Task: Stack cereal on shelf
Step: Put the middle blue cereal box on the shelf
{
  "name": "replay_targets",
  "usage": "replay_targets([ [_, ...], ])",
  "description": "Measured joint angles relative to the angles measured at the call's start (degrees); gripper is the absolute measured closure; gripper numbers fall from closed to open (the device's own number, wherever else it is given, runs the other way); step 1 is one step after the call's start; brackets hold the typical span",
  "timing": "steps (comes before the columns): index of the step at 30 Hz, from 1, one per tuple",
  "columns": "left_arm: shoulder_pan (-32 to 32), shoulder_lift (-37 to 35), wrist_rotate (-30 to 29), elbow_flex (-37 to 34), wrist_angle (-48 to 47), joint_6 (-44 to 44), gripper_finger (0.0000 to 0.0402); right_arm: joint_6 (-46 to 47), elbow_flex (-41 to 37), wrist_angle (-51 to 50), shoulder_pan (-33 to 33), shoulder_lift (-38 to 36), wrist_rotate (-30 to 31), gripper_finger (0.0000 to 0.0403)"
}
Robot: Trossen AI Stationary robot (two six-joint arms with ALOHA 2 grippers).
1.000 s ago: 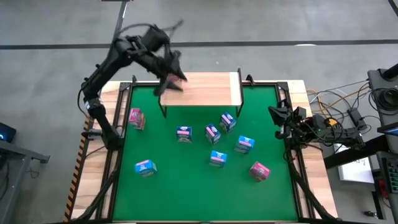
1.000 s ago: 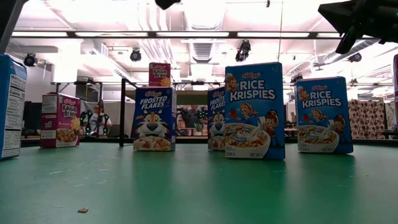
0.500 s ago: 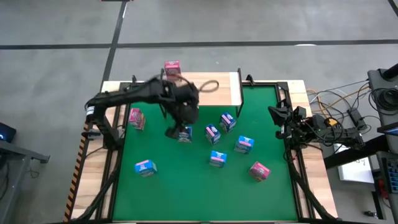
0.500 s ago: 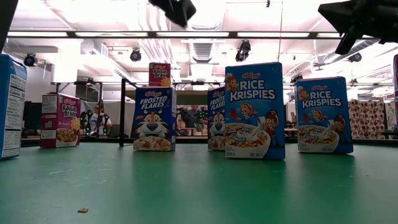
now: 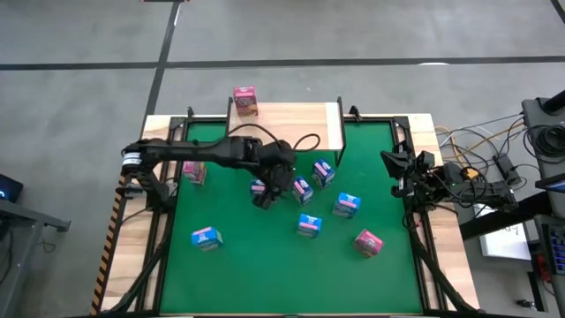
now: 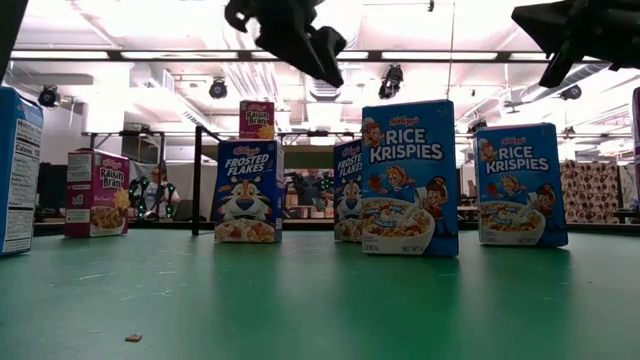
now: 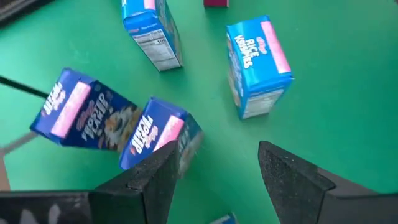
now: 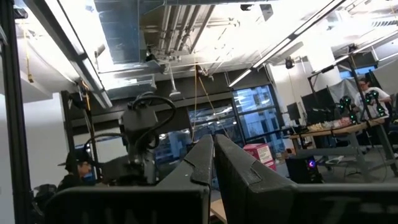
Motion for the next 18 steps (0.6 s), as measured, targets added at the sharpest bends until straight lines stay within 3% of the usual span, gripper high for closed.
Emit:
replay_targets([
  [7, -0.01, 0.34, -0.01, -2.36, 10.2, 0.88, 0.0159, -0.13, 0.0, -0.02, 0.01, 0.0, -0.02, 0.0394],
  [12, 0.11, 1.1, 0.13, -2.69, 11.45, 3.24, 0.0118, -0.15, 0.02, -0.02, 0.02, 0.0, 0.0, 0.0394],
  [18, 0.47, 4.45, -0.12, -2.69, 12.82, 5.92, 0.0114, -0.11, 0.02, -0.02, 0.01, 0.02, 0.0, 0.0394],
])
